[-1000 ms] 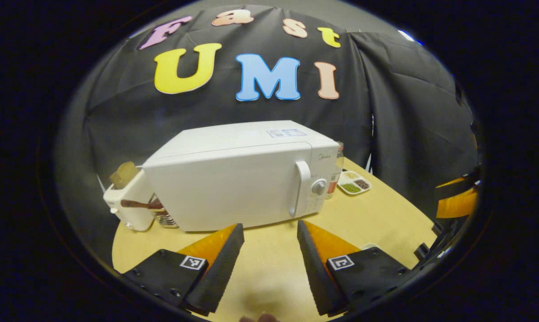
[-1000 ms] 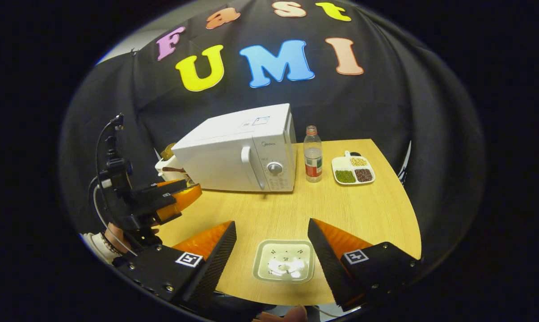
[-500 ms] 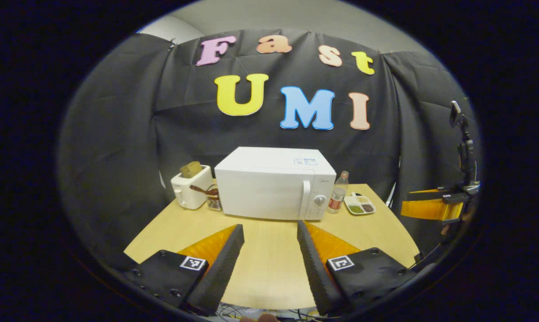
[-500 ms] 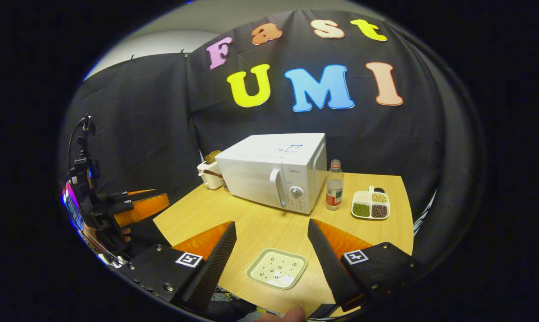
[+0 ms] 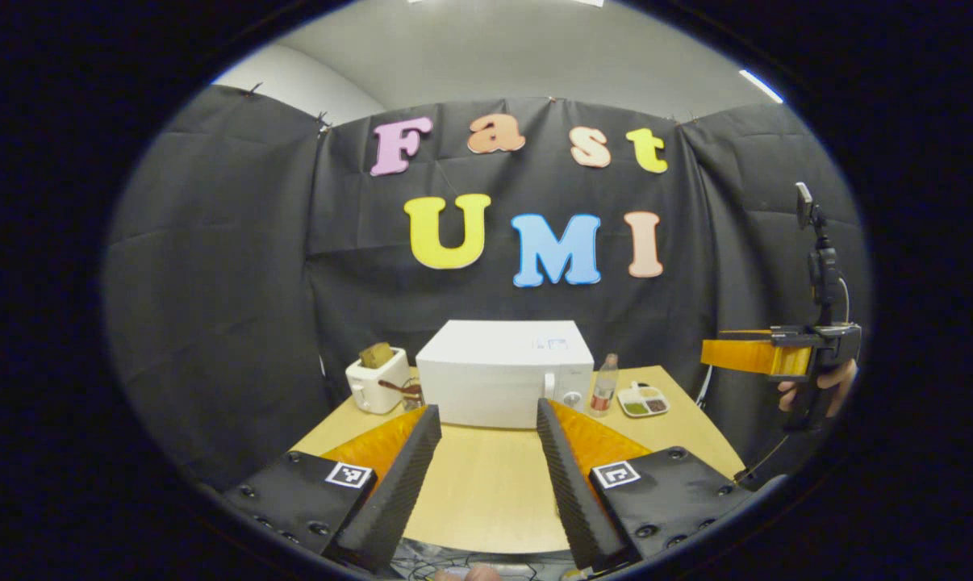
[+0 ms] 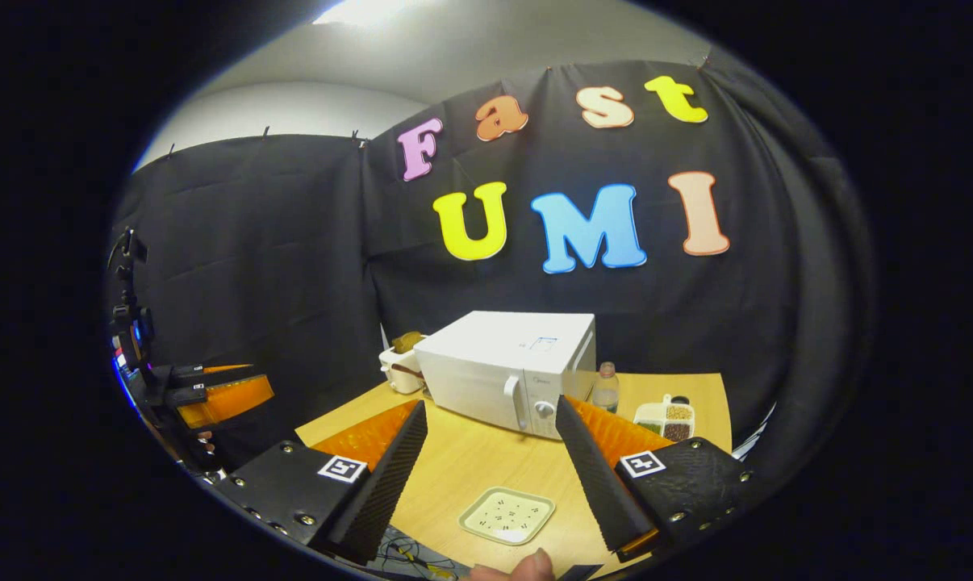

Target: Open the microwave oven with the left hand, put the food in, and close the microwave oven.

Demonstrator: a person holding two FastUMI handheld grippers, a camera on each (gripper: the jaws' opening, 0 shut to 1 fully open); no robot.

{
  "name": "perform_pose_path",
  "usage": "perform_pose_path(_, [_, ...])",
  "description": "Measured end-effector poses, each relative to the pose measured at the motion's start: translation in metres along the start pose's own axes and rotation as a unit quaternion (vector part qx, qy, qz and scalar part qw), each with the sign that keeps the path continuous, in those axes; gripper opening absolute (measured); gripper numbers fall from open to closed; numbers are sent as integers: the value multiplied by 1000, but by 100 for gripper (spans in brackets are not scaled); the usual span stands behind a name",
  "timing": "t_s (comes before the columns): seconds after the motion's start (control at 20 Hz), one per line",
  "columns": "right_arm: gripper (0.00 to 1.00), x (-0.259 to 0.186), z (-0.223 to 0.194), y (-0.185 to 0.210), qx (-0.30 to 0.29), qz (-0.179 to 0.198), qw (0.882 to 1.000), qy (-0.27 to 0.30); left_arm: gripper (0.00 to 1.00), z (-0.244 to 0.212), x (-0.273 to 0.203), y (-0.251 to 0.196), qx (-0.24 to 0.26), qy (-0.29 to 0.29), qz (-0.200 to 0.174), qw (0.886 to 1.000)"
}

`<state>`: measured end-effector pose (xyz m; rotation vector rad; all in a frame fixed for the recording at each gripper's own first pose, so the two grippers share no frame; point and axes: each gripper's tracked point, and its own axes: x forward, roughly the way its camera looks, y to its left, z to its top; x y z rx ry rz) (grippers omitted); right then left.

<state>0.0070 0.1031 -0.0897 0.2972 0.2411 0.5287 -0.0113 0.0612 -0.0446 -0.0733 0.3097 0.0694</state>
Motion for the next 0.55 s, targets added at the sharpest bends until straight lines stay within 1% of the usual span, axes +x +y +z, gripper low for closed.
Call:
perform_pose_path(0.05, [98, -2, 12, 6, -2, -7, 1000, -8, 84, 12, -2, 4, -1, -12, -4, 1000])
perform_pose_path(0.1, [98, -3, 23, 15, -2, -9, 1000, -20, 80, 25, -6, 11, -3, -28, -8, 1000])
perform_pose_path(0.15, [98, -3, 37, 30, -2, -3, 999, -34, 80, 42, -8, 19, -4, -56, -11, 998])
perform_pose_path(0.2, [98, -2, 45, 40, 0, -4, 999, -41, 80, 54, -10, 27, -6, -66, -13, 998])
perform_pose_path(0.25, [98, -1, 50, 48, 2, -11, 999, -45, 87, 57, -16, 36, -9, -74, -17, 997])
perform_pose_path(0.35, [98, 3, 67, 68, 5, -20, 998, -63, 79, 65, -21, 55, -8, -87, -25, 996])
perform_pose_path(0.45, [98, 13, 77, 81, 3, -42, 996, -83, 79, 67, -28, 86, -1, -96, -12, 995])
perform_pose_path(0.5, [98, 20, 76, 87, 8, -51, 995, -85, 79, 64, -30, 95, -2, -98, -10, 995])
perform_pose_path(0.55, [93, 29, 74, 100, 17, -52, 995, -84, 79, 59, -33, 105, -5, -97, -9, 995])
